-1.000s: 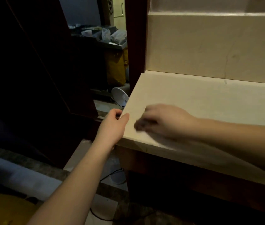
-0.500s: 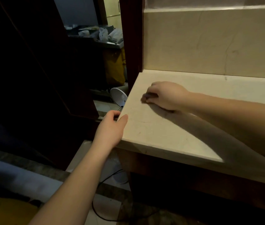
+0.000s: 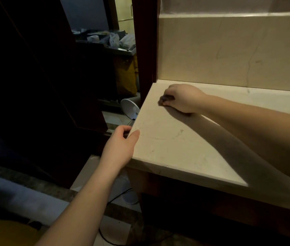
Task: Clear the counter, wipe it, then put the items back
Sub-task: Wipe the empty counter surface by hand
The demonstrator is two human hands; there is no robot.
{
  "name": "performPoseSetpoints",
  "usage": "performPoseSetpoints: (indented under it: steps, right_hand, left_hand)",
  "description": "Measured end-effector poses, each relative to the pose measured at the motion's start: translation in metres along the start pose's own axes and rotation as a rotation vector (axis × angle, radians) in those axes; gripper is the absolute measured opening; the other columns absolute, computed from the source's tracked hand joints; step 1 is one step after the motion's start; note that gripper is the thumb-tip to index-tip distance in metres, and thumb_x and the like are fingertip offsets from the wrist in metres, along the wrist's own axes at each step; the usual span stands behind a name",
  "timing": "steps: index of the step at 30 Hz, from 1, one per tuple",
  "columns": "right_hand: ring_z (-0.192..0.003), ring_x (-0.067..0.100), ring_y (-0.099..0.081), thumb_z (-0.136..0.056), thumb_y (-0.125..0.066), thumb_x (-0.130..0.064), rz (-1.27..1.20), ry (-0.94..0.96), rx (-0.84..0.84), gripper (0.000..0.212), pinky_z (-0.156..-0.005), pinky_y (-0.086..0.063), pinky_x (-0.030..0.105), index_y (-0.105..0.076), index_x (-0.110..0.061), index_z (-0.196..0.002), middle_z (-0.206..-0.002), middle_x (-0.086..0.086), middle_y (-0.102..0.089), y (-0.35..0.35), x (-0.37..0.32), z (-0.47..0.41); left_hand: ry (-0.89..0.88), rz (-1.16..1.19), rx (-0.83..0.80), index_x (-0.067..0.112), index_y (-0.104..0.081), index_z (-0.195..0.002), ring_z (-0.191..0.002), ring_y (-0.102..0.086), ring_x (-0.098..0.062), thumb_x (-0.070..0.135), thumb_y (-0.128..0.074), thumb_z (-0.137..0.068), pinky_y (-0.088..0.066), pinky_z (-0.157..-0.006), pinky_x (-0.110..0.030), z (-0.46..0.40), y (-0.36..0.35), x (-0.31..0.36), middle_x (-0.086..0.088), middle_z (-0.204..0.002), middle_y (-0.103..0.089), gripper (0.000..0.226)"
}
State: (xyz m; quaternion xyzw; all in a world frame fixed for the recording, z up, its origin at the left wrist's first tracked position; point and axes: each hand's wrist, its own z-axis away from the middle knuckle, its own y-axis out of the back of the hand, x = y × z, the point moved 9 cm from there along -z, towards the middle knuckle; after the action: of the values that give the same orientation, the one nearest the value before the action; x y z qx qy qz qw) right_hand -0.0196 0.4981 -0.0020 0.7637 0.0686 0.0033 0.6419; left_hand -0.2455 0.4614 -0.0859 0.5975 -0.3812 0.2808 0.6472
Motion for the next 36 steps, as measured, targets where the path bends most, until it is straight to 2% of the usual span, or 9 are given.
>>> performPoseSetpoints:
  steps: [3,5,7,11,17,23,29,32,36]
  right_hand:
    - [-0.086,0.018,-0.053,-0.088,-0.052,-0.046,-0.050,0.213,0.022,0.033,-0.067,-0.033,0.028,-0.064,-0.019,-0.101,-0.100,-0.002,-0.059,-0.004,-0.032,0.032]
    - [-0.078,0.009,-0.046,-0.081,-0.043,-0.057,-0.100,0.297,-0.004,0.042,-0.064,-0.032,0.027,-0.064,-0.025,-0.099,-0.092,-0.010,-0.056,-0.005,-0.044,0.053]
    - [-0.082,0.012,-0.050,-0.082,-0.043,-0.058,-0.091,0.207,-0.013,0.040,-0.066,-0.034,0.028,-0.063,-0.027,-0.099,-0.094,-0.010,-0.056,-0.004,-0.023,0.041]
    - [-0.105,0.030,-0.054,-0.093,-0.053,-0.042,0.044,-0.128,-0.043,0.033,-0.080,-0.045,0.036,-0.061,-0.018,-0.113,-0.114,0.006,-0.060,0.000,0.039,-0.019]
    - [-0.084,0.017,-0.051,-0.088,-0.057,-0.044,-0.107,0.164,-0.002,0.022,-0.066,-0.032,0.029,-0.061,-0.023,-0.094,-0.093,-0.006,-0.055,-0.011,-0.010,0.023]
    - [-0.100,0.033,-0.055,-0.094,-0.051,-0.042,0.095,-0.222,-0.026,0.029,-0.075,-0.045,0.035,-0.061,-0.019,-0.109,-0.109,0.009,-0.061,0.002,0.071,-0.025]
    - [-0.100,0.030,-0.055,-0.091,-0.054,-0.041,0.007,-0.050,0.023,0.029,-0.073,-0.043,0.036,-0.063,-0.020,-0.108,-0.108,0.003,-0.060,-0.008,0.044,-0.007]
    - [-0.102,0.031,-0.056,-0.092,-0.054,-0.042,0.041,-0.155,0.027,0.028,-0.074,-0.044,0.036,-0.064,-0.021,-0.109,-0.108,0.004,-0.060,-0.002,0.078,-0.007]
    - [-0.104,0.033,-0.055,-0.094,-0.050,-0.039,0.027,-0.239,0.064,0.030,-0.076,-0.044,0.036,-0.064,-0.018,-0.111,-0.109,0.009,-0.059,-0.001,0.077,-0.037]
  left_hand:
    - [0.009,-0.007,-0.006,0.044,-0.049,-0.103,-0.072,-0.055,0.010,0.053,-0.054,-0.089,-0.037,-0.054,-0.019,0.000,-0.001,-0.002,0.028,-0.087,-0.056,0.018]
    - [0.005,-0.005,-0.004,0.043,-0.050,-0.103,-0.073,-0.054,0.013,0.053,-0.054,-0.089,-0.037,-0.053,-0.020,0.000,-0.001,-0.001,0.026,-0.087,-0.057,0.018]
    - [0.003,-0.002,0.000,0.042,-0.052,-0.102,-0.072,-0.055,0.008,0.053,-0.055,-0.088,-0.038,-0.054,-0.022,-0.001,0.000,0.000,0.025,-0.087,-0.058,0.018]
    - [0.000,0.000,0.003,0.040,-0.053,-0.104,-0.078,-0.056,0.004,0.052,-0.055,-0.088,-0.042,-0.059,-0.025,0.001,0.001,0.002,0.023,-0.089,-0.059,0.020]
    - [0.007,0.007,0.009,0.042,-0.051,-0.106,-0.075,-0.054,0.008,0.052,-0.054,-0.089,-0.037,-0.055,-0.019,0.001,0.001,0.000,0.027,-0.089,-0.057,0.021]
    - [0.007,0.019,-0.001,0.037,-0.055,-0.105,-0.079,-0.055,0.004,0.049,-0.055,-0.089,-0.041,-0.060,-0.025,0.001,0.002,0.003,0.023,-0.089,-0.059,0.020]
    - [-0.012,-0.035,-0.045,0.039,-0.053,-0.105,-0.075,-0.054,0.006,0.051,-0.054,-0.089,-0.039,-0.056,-0.022,-0.004,0.000,0.002,0.024,-0.088,-0.058,0.019]
    - [-0.001,-0.162,-0.131,0.039,-0.049,-0.103,-0.074,-0.055,0.002,0.050,-0.052,-0.089,-0.039,-0.055,-0.025,-0.016,-0.003,0.007,0.022,-0.085,-0.056,0.018]
    - [-0.018,-0.306,-0.107,0.037,-0.045,-0.100,-0.072,-0.051,-0.002,0.057,-0.046,-0.088,-0.036,-0.054,-0.025,-0.034,-0.004,0.028,0.019,-0.080,-0.050,0.023]
